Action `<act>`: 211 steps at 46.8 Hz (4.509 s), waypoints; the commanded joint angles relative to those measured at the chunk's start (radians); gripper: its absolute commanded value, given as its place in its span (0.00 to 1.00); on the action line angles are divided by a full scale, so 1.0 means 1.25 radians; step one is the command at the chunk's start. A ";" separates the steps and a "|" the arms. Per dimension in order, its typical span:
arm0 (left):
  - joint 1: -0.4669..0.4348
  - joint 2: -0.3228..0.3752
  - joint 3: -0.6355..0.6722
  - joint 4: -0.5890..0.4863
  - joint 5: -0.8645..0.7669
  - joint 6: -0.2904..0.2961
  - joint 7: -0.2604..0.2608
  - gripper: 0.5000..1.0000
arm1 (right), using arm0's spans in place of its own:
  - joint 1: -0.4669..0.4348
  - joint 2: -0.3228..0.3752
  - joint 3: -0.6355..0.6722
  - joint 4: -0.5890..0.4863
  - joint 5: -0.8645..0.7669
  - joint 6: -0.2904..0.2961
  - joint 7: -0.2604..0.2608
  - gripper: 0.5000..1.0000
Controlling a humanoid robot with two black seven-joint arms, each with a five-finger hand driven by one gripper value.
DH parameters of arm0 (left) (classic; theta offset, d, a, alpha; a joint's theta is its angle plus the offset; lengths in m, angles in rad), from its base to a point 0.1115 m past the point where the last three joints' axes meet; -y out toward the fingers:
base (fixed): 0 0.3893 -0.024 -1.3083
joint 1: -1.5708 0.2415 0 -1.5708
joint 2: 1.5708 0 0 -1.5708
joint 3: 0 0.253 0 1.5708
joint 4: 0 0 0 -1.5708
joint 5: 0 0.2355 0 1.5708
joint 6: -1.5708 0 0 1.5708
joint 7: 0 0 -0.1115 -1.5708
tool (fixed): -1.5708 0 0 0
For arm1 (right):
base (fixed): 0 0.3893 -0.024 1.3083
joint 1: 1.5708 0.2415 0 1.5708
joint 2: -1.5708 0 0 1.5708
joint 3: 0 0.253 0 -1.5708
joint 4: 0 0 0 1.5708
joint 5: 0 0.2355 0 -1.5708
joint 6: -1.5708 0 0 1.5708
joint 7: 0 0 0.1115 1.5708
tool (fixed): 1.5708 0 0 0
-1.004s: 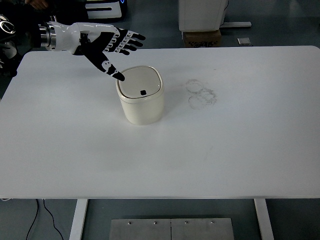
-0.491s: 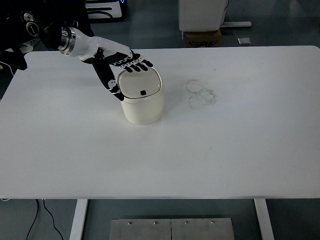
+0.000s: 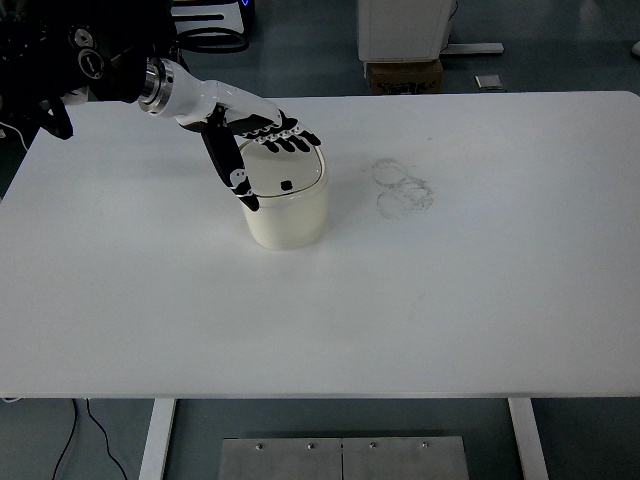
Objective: Open trash bin
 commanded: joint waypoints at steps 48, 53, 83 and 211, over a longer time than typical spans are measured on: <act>0.036 -0.006 0.032 -0.002 0.004 0.000 0.017 1.00 | -0.001 0.000 0.000 0.000 0.000 0.000 0.001 0.98; 0.037 -0.006 0.032 -0.002 0.004 0.000 0.017 1.00 | 0.001 0.000 0.000 0.000 0.000 0.000 -0.001 0.98; 0.010 0.007 0.022 0.034 -0.087 0.000 0.016 1.00 | -0.001 0.000 0.000 0.000 0.000 0.000 0.001 0.98; 0.732 -0.042 -0.837 0.586 -0.872 0.069 -0.031 1.00 | -0.001 0.000 0.000 0.000 0.000 0.000 0.001 0.98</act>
